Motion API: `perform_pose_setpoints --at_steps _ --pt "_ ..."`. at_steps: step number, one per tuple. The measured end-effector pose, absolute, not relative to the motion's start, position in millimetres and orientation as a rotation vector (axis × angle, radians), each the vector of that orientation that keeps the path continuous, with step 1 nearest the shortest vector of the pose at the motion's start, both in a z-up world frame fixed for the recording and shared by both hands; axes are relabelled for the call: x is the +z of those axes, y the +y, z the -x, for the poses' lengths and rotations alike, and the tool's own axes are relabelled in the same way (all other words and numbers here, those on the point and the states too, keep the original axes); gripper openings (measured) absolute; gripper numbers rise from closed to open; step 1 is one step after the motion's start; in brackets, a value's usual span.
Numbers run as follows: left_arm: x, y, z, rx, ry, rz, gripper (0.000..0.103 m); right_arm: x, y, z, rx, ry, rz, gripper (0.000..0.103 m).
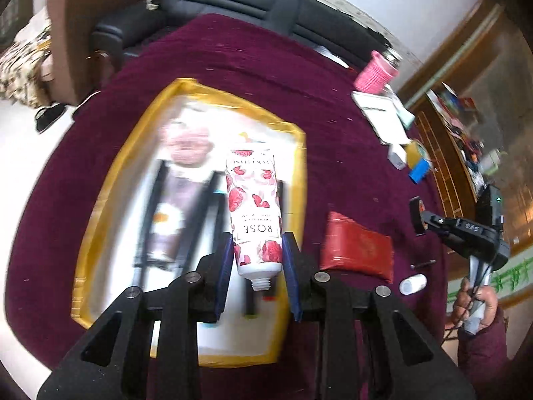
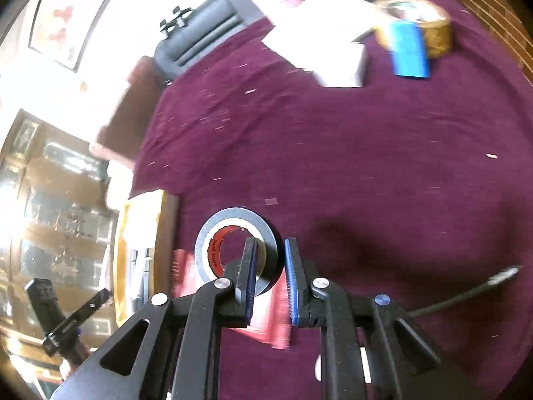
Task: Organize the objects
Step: 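Carry the rose tube and tape roll into the tray and open both tools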
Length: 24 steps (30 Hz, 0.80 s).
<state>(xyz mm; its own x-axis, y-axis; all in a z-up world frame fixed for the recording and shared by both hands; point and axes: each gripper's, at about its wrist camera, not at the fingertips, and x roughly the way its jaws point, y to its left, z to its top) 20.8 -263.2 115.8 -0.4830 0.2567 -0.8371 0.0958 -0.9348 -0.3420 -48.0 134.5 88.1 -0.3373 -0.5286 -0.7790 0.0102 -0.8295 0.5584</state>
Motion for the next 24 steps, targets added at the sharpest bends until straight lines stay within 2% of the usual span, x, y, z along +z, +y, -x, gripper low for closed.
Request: perform_pose_setpoints --at_steps 11,24 --pt "99.7 -332.9 -23.3 2.609 -0.483 1.600 0.026 98.0 -2.8 45.7 -2.075 -0.565 -1.532 0.014" --pt "80.2 -334.7 33.2 2.504 -0.331 1.591 0.026 74.6 -110.4 43.1 -2.016 -0.492 -1.585 0.015"
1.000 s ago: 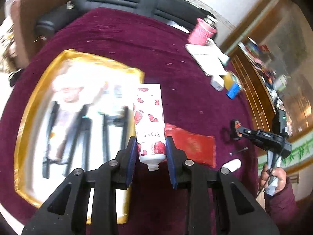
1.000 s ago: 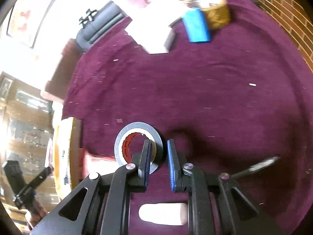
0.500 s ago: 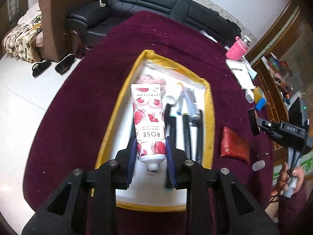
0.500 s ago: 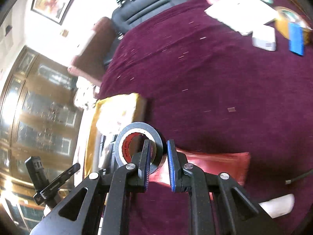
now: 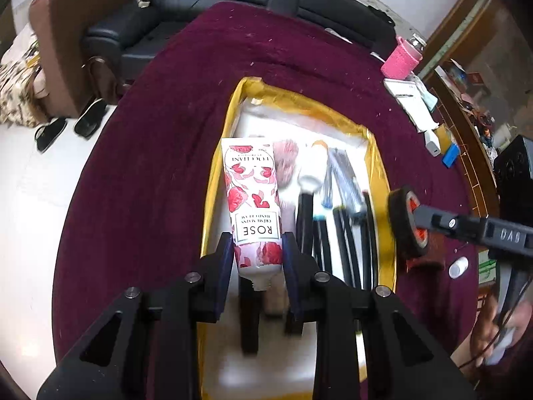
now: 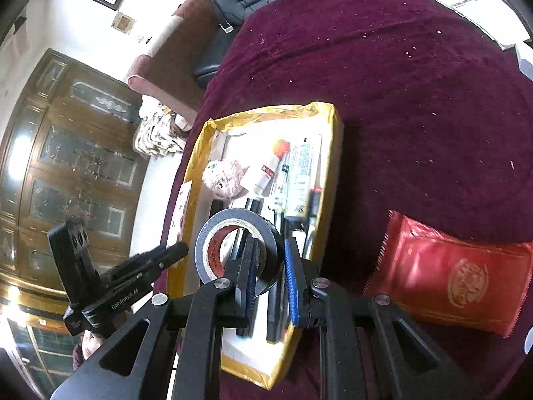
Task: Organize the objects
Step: 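Carry the rose tube and tape roll into the tray and open both tools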
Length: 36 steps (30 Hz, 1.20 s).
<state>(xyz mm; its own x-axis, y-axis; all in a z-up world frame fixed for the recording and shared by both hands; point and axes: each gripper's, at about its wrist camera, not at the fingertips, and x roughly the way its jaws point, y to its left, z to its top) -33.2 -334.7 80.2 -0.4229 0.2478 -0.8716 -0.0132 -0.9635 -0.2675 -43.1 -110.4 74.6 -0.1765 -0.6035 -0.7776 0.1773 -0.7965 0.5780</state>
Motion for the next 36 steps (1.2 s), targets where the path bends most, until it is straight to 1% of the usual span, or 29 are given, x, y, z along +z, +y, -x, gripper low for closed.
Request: perform_pose_setpoints --at_steps 5,13,23,29,30,31,32,33,34,35,36 --pt "86.4 -325.4 68.0 2.466 -0.277 1.541 0.026 75.7 -124.7 64.4 -2.079 -0.491 -1.584 0.014" --pt "61.3 -310.4 114.1 2.332 -0.291 1.615 0.026 67.5 -146.5 109.7 -2.212 -0.421 -1.635 0.014" --pt "55.1 -305.7 117.1 2.295 -0.268 1.638 0.027 47.6 -147.2 121.2 -2.253 -0.344 -1.708 0.014" --pt "56.8 -305.0 115.4 2.329 -0.258 1.651 0.027 53.2 -154.4 122.6 -2.276 -0.279 -1.699 0.014" --pt "56.8 -305.6 115.7 2.334 -0.266 1.653 0.028 55.0 -154.2 122.1 -2.282 -0.274 -1.696 0.014" --pt "56.8 -305.8 116.3 2.336 -0.268 1.653 0.031 55.8 -153.8 121.9 -2.286 -0.270 -1.691 0.015" --pt "57.1 -305.9 116.1 2.336 -0.272 1.650 0.034 56.2 -152.9 122.1 -2.282 -0.275 -1.691 0.018" --pt "58.3 -306.6 116.2 2.330 -0.286 1.643 0.042 55.6 -152.2 122.4 -2.274 -0.287 -1.694 0.023" --pt "59.3 -307.0 116.1 2.326 -0.298 1.637 0.052 55.6 -150.7 122.2 -2.267 -0.303 -1.693 0.037" --pt "60.7 -306.2 116.2 2.330 -0.303 1.633 0.056 56.8 -148.2 121.1 -2.261 -0.321 -1.683 0.048" --pt "62.5 -306.6 115.8 2.344 -0.300 1.632 0.059 58.0 -147.3 120.5 -2.258 -0.335 -1.667 0.049"
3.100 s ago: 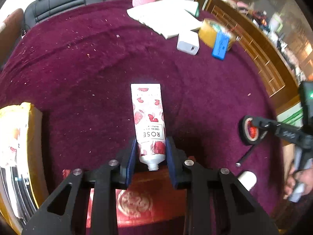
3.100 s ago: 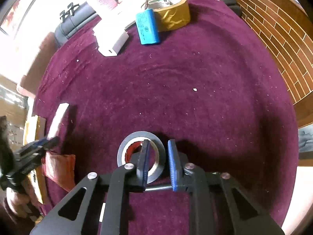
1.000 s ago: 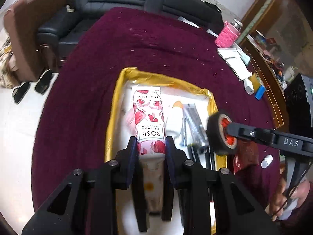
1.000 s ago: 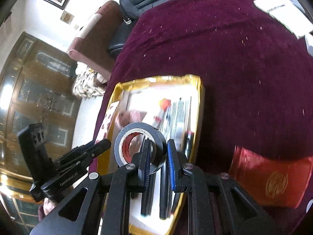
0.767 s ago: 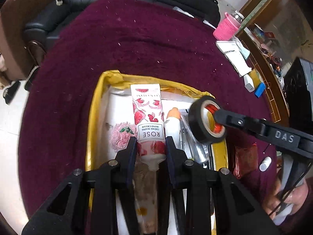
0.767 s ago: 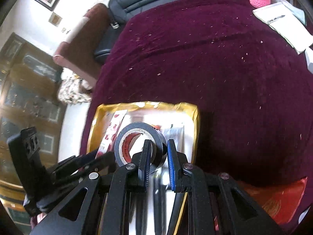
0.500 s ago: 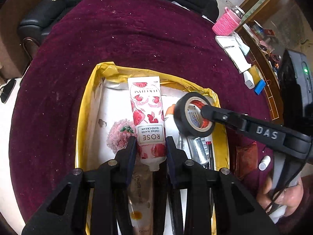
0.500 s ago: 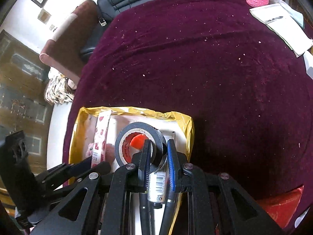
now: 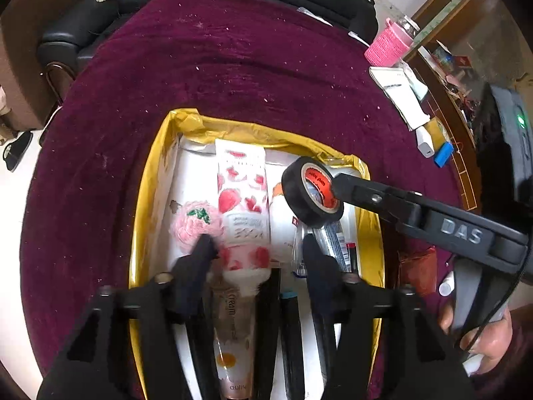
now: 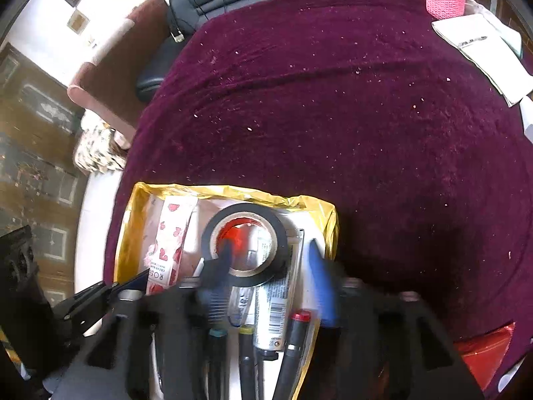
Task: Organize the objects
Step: 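Carry the rose tube and tape roll into the tray and open both tools, then move both tools back over the red packet, white bottle and black pen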
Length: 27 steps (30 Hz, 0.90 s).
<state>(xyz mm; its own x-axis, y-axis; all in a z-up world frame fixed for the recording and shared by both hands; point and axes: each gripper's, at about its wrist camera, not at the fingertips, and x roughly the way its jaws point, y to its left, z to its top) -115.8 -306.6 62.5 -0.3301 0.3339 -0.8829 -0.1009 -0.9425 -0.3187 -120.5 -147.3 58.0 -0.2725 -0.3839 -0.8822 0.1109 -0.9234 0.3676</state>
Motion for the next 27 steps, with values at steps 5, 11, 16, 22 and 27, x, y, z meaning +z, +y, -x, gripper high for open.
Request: perform_pose_setpoints --at_steps 5,11,16,22,27 --pt "69.3 -313.1 113.0 2.386 -0.329 1.661 0.061 79.9 -139.4 107.5 -2.298 -0.303 -1.594 0.057" --pt "81.8 -314.5 97.8 2.424 -0.350 1.691 0.061 102.6 -124.5 83.6 -2.350 -0.255 -1.525 0.067" --pt "100.1 -295.6 75.9 2.463 -0.306 1.663 0.061 103.1 -108.5 67.2 -2.353 -0.257 -1.522 0.067" --pt "122.9 -250.4 42.9 2.539 -0.164 1.590 0.061 107.6 -75.0 40.5 -2.383 -0.255 -1.501 0.067" --pt "133.9 -205.7 20.3 2.594 -0.036 1.540 0.061 111.1 -37.3 22.6 -2.417 -0.289 -1.495 0.067"
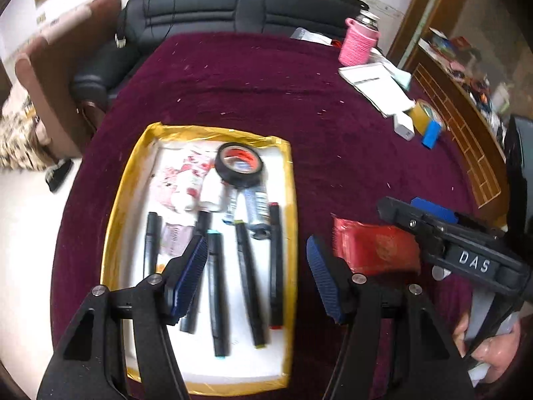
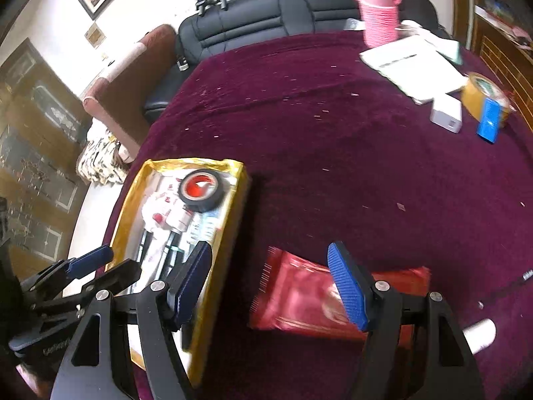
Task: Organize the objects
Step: 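Move both tools back over the red packet, white bottle and black pen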
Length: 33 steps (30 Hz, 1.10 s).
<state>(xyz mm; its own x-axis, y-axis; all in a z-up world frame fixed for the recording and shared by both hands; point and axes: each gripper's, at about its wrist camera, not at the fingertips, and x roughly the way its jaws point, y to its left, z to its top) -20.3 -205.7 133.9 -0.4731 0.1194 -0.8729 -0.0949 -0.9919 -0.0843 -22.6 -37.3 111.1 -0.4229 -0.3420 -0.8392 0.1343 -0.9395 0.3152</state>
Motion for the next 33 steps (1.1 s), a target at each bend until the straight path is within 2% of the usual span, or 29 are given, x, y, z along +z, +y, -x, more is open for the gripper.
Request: perform_pose_setpoints --at_steps 6,15,33 --pt "144.9 -155.7 -3.8 2.668 0.175 1.464 0.061 110.3 14.8 4.0 -2.449 -0.380 -1.506 0.067" --pt "147.7 -104.2 -19.9 2.691 0.326 1.448 0.061 105.7 76.6 -12.1 -2.476 -0.454 -1.520 0.068" --pt "131.8 -33.8 -18.4 2.629 0.383 1.486 0.061 82.1 175.3 -24.5 -2.515 -0.544 -1.599 0.068"
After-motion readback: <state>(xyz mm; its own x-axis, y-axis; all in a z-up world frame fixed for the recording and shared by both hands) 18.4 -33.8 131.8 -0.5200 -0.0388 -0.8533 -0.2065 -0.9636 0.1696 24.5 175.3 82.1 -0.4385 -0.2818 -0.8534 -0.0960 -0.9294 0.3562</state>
